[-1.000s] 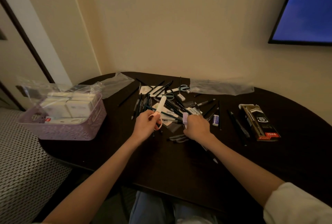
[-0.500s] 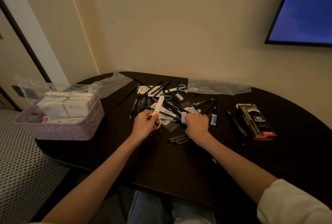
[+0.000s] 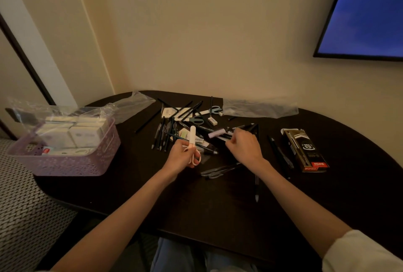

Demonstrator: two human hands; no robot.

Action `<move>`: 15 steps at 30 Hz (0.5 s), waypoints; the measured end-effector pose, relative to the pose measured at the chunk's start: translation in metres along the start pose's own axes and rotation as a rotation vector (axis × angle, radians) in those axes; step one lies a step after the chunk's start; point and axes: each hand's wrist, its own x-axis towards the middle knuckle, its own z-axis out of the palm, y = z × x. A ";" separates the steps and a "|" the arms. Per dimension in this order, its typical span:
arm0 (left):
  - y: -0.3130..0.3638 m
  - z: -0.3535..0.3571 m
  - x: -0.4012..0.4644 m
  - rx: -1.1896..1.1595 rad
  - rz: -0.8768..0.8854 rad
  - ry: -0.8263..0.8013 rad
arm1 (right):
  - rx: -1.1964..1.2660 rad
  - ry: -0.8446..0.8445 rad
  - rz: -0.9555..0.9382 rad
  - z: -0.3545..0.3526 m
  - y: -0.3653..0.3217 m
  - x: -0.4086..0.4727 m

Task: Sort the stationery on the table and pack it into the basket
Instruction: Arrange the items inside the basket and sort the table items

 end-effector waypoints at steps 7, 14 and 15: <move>0.001 0.012 0.002 -0.006 -0.003 -0.040 | 0.070 0.175 -0.013 -0.005 0.007 -0.006; -0.002 0.008 0.003 -0.005 -0.012 -0.005 | 0.298 0.366 0.115 -0.009 0.010 -0.014; -0.003 0.007 0.003 -0.010 -0.008 0.010 | 0.350 0.411 0.131 -0.008 0.009 -0.016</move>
